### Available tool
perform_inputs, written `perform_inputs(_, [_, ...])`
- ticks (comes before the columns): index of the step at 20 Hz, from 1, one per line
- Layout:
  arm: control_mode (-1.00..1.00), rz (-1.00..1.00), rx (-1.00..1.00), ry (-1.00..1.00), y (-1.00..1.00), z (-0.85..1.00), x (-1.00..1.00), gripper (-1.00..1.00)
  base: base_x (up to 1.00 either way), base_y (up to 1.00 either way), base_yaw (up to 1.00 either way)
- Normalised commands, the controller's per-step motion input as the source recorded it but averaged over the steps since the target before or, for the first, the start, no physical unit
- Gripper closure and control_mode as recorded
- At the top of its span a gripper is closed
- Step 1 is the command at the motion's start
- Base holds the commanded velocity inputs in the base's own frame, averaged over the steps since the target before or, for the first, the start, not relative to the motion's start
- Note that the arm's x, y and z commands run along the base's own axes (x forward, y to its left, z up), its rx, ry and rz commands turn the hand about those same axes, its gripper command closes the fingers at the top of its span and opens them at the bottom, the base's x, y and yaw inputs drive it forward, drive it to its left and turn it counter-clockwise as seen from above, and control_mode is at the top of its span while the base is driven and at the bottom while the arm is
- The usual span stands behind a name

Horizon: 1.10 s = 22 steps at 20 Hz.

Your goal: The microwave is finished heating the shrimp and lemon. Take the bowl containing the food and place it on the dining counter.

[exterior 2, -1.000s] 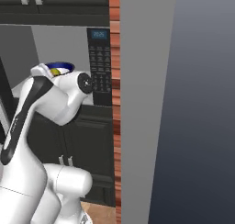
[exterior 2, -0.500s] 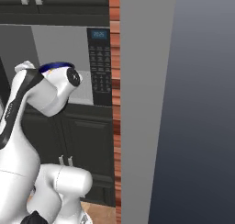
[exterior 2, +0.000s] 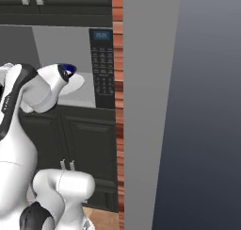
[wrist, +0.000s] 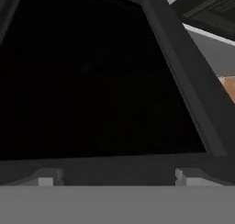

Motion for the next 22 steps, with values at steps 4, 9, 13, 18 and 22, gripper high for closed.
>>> perform_inputs(4, [-1.00, 0.31, 0.03, 0.00, 0.68, 0.00, -0.82, -1.00, 0.00, 0.00, 0.00])
perform_inputs(9, [-1.00, 0.10, 0.01, -0.07, 0.99, -0.08, -0.62, -1.00, 0.00, 0.00, 0.00])
perform_inputs(13, [-1.00, -0.06, 0.04, -0.16, 1.00, -0.19, -0.07, -1.00, 0.00, 0.00, 0.00])
perform_inputs(18, [-1.00, -0.19, 0.02, -0.05, 0.95, -0.17, 0.15, -1.00, 0.00, 0.00, 0.00])
perform_inputs(22, [-1.00, -0.03, 0.03, 0.00, -0.11, 0.00, 0.00, -1.00, 0.00, 0.00, 0.00])
